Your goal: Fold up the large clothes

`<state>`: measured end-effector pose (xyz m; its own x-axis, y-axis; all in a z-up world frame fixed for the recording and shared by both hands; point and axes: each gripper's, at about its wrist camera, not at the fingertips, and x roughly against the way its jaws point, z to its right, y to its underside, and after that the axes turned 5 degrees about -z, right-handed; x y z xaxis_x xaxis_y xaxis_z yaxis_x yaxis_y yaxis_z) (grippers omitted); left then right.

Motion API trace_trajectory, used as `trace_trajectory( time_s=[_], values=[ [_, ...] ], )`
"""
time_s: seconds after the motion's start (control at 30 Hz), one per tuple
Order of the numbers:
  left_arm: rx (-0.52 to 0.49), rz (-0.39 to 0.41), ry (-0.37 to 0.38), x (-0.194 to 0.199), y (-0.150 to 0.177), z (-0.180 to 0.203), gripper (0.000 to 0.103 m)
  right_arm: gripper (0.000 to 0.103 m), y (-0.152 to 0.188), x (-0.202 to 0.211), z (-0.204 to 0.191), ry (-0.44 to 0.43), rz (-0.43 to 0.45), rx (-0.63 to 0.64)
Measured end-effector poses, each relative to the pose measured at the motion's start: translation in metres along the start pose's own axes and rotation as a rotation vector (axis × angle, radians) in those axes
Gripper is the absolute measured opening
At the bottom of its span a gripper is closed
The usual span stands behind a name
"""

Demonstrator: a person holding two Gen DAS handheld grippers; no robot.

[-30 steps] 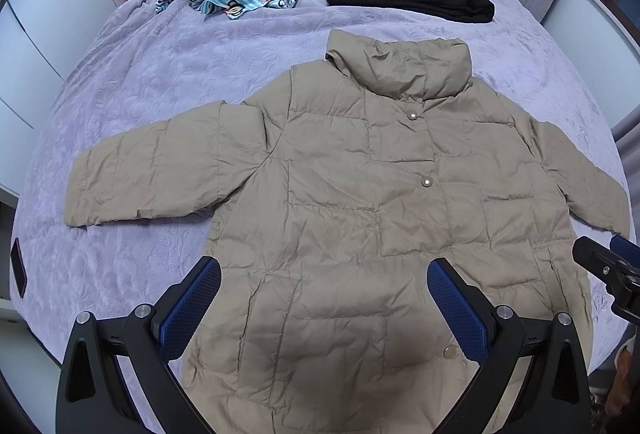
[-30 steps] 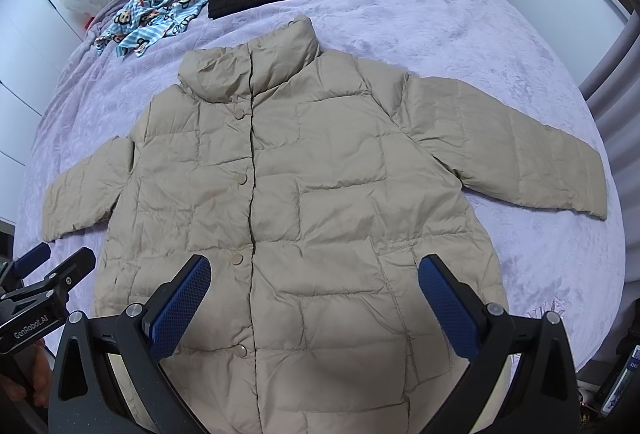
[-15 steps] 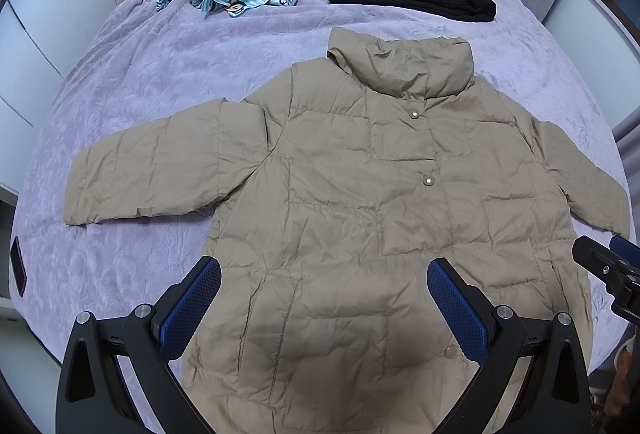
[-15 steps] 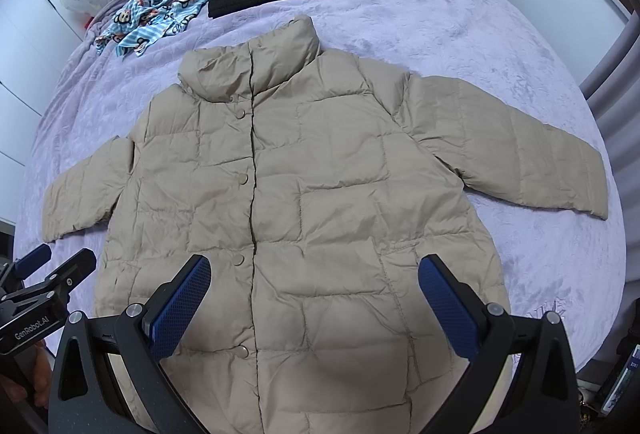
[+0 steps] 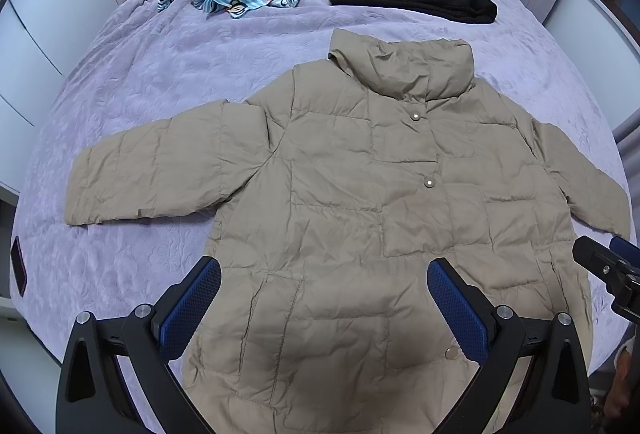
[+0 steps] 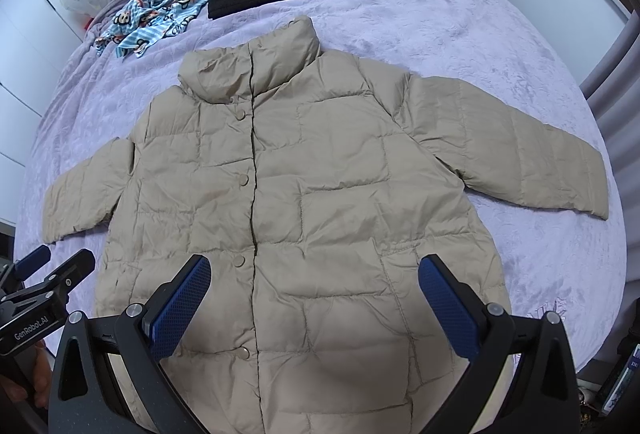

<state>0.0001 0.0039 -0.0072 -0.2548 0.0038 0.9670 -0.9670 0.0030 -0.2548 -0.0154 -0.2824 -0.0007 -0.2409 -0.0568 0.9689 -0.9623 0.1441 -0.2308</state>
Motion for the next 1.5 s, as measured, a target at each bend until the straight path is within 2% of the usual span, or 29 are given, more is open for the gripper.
trace_trajectory(
  time_s=[1.0, 1.5],
  values=[
    [0.010, -0.009, 0.003, 0.000, 0.001, -0.001, 0.103, 0.103, 0.000, -0.002, -0.005, -0.001, -0.009, 0.003],
    [0.053, -0.040, 0.022, -0.016, 0.006, -0.022, 0.103, 0.103, 0.002, -0.014, -0.019, -0.005, -0.052, 0.020]
  ],
)
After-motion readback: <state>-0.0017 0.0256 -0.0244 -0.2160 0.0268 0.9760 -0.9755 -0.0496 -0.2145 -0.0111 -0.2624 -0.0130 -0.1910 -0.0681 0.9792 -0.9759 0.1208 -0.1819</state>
